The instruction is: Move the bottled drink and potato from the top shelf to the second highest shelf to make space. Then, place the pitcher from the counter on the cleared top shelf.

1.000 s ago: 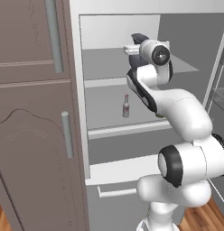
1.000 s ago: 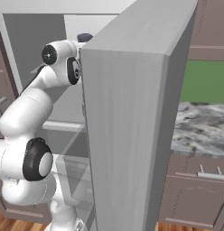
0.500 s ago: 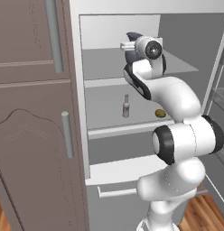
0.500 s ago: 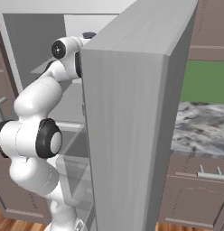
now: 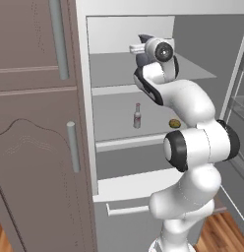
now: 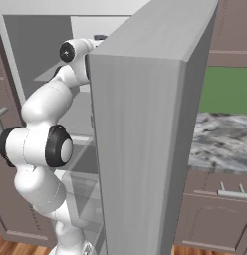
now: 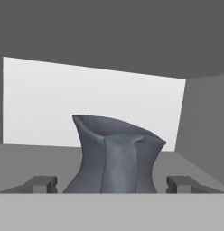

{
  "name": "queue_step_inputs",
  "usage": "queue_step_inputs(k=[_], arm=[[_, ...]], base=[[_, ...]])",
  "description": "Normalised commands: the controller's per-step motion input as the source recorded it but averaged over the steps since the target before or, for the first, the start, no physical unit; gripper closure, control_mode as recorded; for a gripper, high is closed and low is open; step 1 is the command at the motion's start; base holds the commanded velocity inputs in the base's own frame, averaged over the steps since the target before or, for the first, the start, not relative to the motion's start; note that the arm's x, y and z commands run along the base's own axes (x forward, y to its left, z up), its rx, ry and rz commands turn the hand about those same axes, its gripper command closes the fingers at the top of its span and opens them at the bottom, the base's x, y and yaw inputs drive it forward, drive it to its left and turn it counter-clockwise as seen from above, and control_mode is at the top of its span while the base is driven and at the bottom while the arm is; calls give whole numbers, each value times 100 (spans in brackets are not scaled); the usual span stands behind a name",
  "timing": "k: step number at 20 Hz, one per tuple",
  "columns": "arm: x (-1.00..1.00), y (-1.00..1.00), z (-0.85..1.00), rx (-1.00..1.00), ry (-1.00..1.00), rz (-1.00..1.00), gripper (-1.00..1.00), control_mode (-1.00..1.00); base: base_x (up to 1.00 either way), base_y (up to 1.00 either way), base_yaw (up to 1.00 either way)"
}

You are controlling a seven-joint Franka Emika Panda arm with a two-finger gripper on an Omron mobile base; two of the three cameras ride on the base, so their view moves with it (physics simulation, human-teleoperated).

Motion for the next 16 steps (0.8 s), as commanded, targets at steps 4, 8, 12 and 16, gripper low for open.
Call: queue_step_inputs(k=[4,8,12,16], arm=[[0,12,-8,-9,1,0,-100,-100],[0,21,-8,-9,3,0,-100,-100],[0,19,-7,-7,4,0,-100,-100],[0,14,-7,-4,2,0,-100,-100]], base=[[0,0,0],[0,0,0],[0,0,0],[0,0,0]])
